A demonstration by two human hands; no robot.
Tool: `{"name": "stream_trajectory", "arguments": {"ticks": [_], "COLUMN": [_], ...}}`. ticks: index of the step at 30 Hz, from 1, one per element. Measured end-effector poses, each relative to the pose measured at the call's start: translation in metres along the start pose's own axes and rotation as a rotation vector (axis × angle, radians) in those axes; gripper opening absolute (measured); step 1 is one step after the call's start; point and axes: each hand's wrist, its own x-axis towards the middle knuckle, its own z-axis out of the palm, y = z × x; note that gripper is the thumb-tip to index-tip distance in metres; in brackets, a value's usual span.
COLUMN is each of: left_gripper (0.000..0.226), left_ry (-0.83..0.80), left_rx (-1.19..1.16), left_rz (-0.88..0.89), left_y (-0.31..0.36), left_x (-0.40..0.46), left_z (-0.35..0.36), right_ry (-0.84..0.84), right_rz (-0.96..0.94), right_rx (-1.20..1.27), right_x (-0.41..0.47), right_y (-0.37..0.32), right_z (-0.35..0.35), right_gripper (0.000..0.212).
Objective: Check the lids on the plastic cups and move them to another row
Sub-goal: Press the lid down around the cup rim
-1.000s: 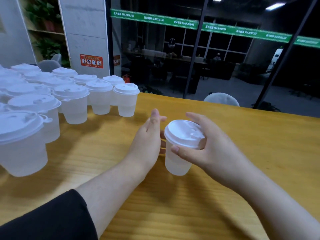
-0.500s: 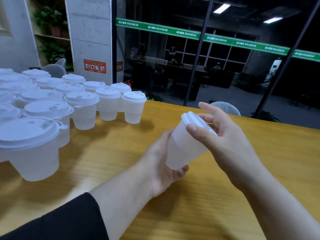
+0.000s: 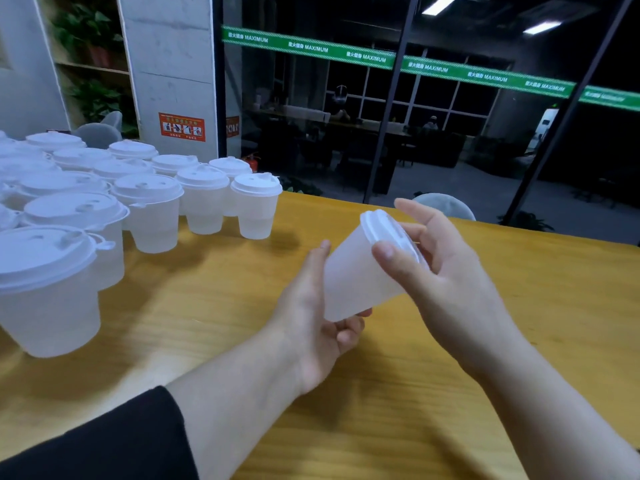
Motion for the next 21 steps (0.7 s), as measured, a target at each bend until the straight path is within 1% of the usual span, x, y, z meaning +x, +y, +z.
{"name": "stream_trajectory", "arguments": {"ticks": [3, 6, 10, 12, 14, 17, 18, 19, 21], "left_gripper": [0.046, 0.042, 0.036, 0.037, 0.040, 0.054, 0.056, 0.055, 0.053], "left_ry": [-0.034, -0.001, 0.058, 0.061, 0.062, 0.087, 0.104, 0.129, 0.173], "left_rx": [0.039, 0.021, 0.023, 0.088, 0.144, 0.205, 0.212, 0.213, 0.260], "left_rz": [-0.015, 0.073, 0.212, 0.286, 0.332, 0.415, 0.447, 0.472, 0.518], "left_y": [-0.002, -0.005, -0.005, -0.003, -0.002, -0.002, -0.001, -0.001, 0.004], "left_x": [0.003, 0.005, 0.006, 0.006, 0.008, 0.011, 0.010, 0.010, 0.003], "left_z": [-0.001, 0.002, 0.004, 0.004, 0.002, -0.005, -0.007, -0.010, -0.010], "right_ry": [-0.001, 0.021, 0.076, 0.096, 0.093, 0.072, 0.064, 0.051, 0.024], "right_rz": [-0.022, -0.031, -0.057, -0.049, -0.040, 0.039, 0.078, 0.113, 0.140], "right_rx": [0.020, 0.024, 0.067, 0.108, 0.119, 0.112, 0.128, 0.138, 0.144], "right_x": [-0.001, -0.002, -0.002, -0.001, 0.000, -0.003, -0.005, -0.007, -0.016], "right_y": [0.005, 0.006, 0.007, 0.008, 0.008, 0.011, 0.011, 0.013, 0.007], "right_z": [-0.001, 0.002, 0.005, 0.005, 0.004, 0.003, 0.002, 0.003, 0.000], "right_gripper": [0.065, 0.067, 0.060, 0.057, 0.058, 0.062, 0.060, 0.053, 0.032]}}
